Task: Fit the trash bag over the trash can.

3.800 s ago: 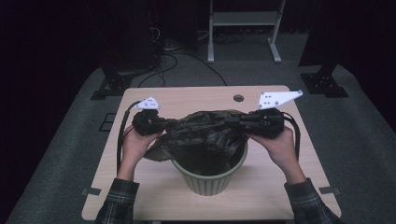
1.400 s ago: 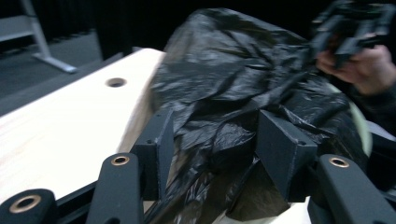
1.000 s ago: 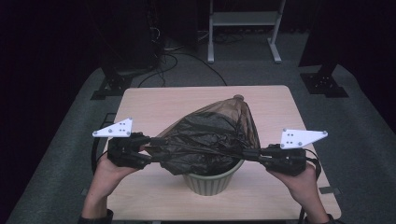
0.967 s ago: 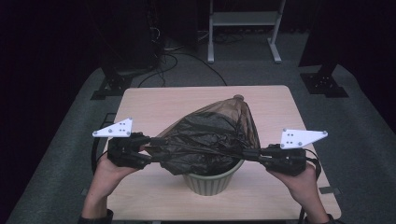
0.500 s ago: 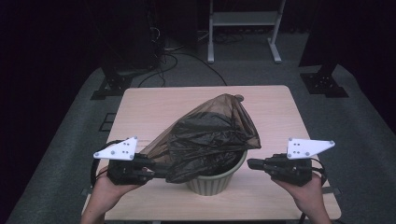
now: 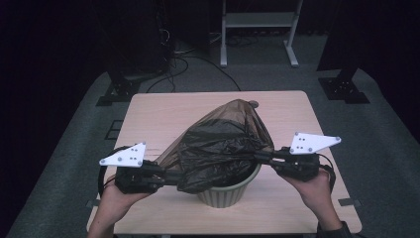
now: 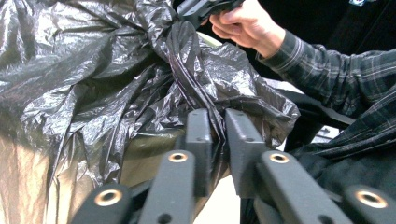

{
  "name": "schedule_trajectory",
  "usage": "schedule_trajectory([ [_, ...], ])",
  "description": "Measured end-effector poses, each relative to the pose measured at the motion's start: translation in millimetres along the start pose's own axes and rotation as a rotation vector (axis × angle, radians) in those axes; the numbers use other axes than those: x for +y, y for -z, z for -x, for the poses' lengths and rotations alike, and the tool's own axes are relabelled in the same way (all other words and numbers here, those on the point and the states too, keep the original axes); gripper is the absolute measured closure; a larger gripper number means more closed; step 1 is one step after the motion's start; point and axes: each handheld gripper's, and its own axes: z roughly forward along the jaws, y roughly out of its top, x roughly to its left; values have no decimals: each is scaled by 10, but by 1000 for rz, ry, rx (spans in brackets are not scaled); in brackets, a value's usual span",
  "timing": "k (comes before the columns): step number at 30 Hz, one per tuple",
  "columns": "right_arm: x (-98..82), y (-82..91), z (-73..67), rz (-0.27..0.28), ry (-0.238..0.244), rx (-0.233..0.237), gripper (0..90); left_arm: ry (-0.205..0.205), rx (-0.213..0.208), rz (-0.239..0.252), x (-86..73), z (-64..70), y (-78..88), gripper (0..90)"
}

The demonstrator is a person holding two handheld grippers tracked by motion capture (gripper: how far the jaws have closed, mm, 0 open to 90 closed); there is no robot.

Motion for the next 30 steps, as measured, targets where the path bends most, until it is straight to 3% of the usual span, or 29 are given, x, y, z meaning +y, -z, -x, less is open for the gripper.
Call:
schedule_trajectory([
  [4,-6,42,4,21,-24,21,900,7,-3,35,-3,-2,34,889],
  [14,-133,283,-133,58,-54,95,900,13,-40,74,-62,108,56,893],
  [18,-358,296,-217,14,-86,116,900,35,-59,21,-181,128,-37,892],
  [20,-466,256,-222,-3,-109,132,900,79,-73,-13,-348,74,-158,892],
  [24,-592,159,-215,-29,-137,155,900,127,-97,-16,-508,-6,-269,891],
  [25,-617,130,-220,-38,-143,160,900,131,-86,-34,-548,-17,-302,890],
  [26,-657,83,-235,-81,-137,134,900,139,-65,-73,-631,-44,-351,890],
  [27,-657,83,-235,-81,-137,134,900,139,-65,-73,-631,-44,-351,890],
  [29,-715,57,-227,-98,-147,128,900,155,-21,-114,-721,-91,-370,890],
  [30,-776,36,-205,-123,-154,113,900,187,-4,-124,-818,-159,-365,890],
])
